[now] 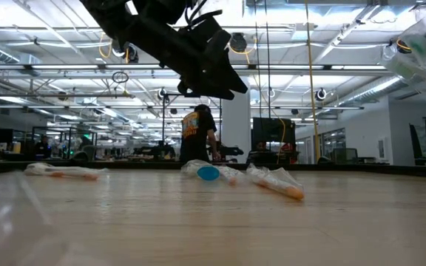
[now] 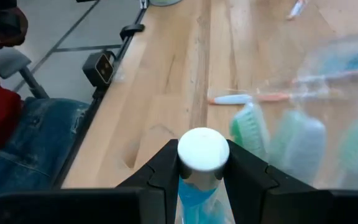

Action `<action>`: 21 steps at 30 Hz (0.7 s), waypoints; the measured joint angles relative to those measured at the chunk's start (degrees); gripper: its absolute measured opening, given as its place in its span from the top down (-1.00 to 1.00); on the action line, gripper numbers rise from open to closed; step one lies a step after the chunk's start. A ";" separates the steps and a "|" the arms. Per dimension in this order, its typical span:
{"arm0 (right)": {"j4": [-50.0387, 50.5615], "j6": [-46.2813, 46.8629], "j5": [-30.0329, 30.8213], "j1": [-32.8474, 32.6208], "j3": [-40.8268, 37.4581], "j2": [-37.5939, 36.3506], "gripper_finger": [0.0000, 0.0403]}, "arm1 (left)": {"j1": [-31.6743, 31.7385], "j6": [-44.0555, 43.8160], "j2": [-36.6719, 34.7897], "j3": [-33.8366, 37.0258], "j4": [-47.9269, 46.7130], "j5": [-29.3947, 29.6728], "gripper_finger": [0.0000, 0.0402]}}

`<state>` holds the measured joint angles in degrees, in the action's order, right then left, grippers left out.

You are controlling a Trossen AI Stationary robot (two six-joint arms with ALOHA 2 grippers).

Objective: Pick & Place toothbrushing station
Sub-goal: Put the blue mouthwash into the middle section of the transparent organizer

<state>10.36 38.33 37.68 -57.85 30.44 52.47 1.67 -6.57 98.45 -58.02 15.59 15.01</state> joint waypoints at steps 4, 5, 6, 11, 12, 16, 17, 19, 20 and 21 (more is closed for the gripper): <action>-4.25 -1.29 0.48 0.10 -2.27 0.64 0.56 | 0.02 0.01 0.00 -0.01 0.02 0.02 -0.25; -6.13 -2.36 0.49 0.10 -2.94 1.00 0.56 | 0.02 0.02 0.00 0.00 0.04 0.02 -0.25; -7.97 -3.55 0.57 0.10 -3.58 1.30 0.56 | 0.02 0.02 0.00 -0.02 0.09 0.02 -0.25; -16.13 -6.54 1.23 0.10 -6.80 3.02 0.56 | 0.02 0.04 0.00 -0.02 0.11 0.02 -0.25; -16.82 -6.43 1.27 0.10 -7.29 3.40 0.56 | 0.02 0.05 0.00 -0.02 0.15 0.03 -0.25; -19.72 -5.64 1.31 0.12 -9.20 5.18 0.56 | 0.02 0.08 0.00 -0.04 0.49 0.04 -0.25; -20.07 -5.62 1.20 0.10 -9.66 5.59 0.56 | 0.02 0.09 0.00 -0.04 0.55 0.04 -0.25; -21.03 -5.26 1.24 0.12 -10.21 6.05 0.53 | 0.02 0.11 0.00 -0.04 0.55 0.04 -0.25; -21.28 -4.64 1.25 0.12 -10.37 6.23 0.51 | 0.02 0.11 0.00 -0.04 0.55 0.04 -0.25; -21.33 -4.02 1.26 0.12 -10.65 6.36 0.48 | 0.02 0.13 0.00 -0.04 0.55 0.04 -0.25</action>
<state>-10.97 34.31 38.94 -57.74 19.79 58.83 1.69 -6.44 98.45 -58.06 16.14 15.05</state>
